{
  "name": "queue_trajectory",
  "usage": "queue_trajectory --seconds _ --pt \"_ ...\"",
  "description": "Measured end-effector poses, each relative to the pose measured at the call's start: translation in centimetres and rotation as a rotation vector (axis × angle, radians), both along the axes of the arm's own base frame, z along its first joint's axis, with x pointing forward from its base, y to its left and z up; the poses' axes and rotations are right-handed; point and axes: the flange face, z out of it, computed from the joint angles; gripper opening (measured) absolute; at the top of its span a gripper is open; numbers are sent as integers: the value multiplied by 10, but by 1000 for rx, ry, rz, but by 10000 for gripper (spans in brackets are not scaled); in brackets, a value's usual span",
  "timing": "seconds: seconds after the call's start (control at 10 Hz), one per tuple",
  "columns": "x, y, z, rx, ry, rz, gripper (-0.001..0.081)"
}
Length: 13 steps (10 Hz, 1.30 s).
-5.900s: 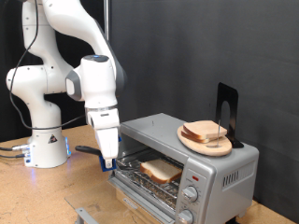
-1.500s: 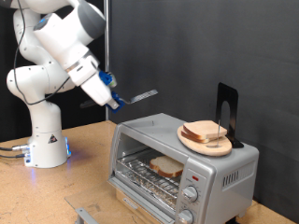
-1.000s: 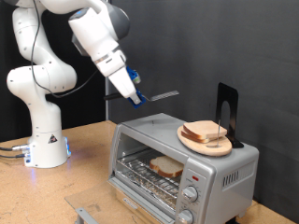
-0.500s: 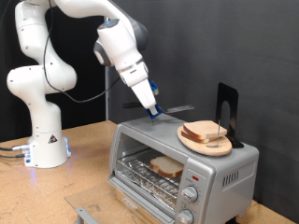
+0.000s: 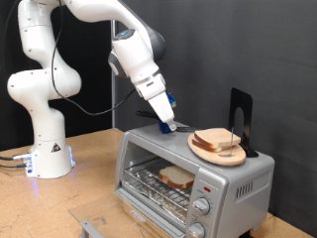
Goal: Make a piece of toast with the oven
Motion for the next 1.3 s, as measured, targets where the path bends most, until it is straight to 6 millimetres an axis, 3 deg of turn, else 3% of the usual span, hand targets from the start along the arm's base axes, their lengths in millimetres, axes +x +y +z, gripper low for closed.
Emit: queue_trajectory --seconds 0.5,0.8,1.0,1.3 --pt "-5 -27 35 48 -36 6 809" --pt "-9 -34 34 33 -38 8 809" --pt "-13 -59 22 44 -39 43 809" --pt "-27 -115 9 99 -20 70 809"
